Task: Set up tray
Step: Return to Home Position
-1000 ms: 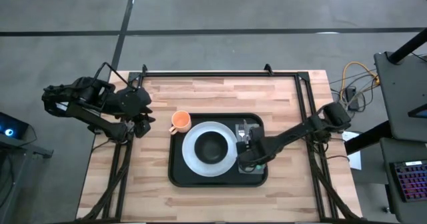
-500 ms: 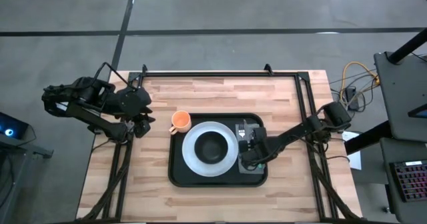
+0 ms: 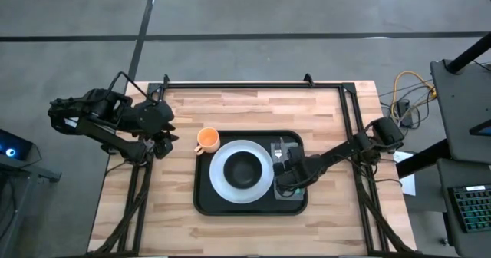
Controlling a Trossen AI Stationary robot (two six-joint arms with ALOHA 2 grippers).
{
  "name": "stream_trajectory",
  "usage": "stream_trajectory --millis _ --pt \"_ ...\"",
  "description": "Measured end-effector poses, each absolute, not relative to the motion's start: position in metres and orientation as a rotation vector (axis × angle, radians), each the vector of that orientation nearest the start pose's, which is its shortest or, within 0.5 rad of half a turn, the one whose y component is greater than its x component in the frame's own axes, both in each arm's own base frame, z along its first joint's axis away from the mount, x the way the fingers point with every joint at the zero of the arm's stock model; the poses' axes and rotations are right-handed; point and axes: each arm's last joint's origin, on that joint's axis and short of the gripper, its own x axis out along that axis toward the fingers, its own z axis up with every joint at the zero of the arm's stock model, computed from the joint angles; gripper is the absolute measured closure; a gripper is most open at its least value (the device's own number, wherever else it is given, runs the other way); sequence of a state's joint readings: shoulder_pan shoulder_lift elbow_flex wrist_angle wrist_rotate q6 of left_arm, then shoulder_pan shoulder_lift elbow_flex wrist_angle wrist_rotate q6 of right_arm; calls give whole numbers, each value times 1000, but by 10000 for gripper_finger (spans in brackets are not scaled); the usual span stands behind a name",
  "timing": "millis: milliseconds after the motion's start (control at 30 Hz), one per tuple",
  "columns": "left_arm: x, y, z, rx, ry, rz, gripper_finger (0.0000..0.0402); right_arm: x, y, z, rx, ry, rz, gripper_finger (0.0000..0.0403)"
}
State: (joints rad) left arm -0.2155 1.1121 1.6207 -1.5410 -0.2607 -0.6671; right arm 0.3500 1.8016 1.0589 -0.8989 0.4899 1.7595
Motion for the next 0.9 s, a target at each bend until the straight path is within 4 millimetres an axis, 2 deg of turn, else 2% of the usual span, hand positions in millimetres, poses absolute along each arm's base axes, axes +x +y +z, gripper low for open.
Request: stream_trajectory --millis 167,300,467,600,733,833,900 --pt "137 -22 428 -341 940 354 244 283 88 182 662 846 -1246 299" --pt "141 -26 417 -233 922 270 244 279 100 216 560 745 -1116 304" --pt "139 -26 396 -171 798 186 244 247 114 247 484 564 -995 308" --pt "137 -20 380 -160 658 172 244 210 108 257 489 417 -950 307" --pt "136 -12 365 -150 551 197 244 176 87 257 483 308 -926 310" --pt "136 -7 354 -161 519 200 244 164 76 255 470 278 -856 316" --pt "136 -6 347 -168 520 154 244 162 76 253 411 306 -740 322"
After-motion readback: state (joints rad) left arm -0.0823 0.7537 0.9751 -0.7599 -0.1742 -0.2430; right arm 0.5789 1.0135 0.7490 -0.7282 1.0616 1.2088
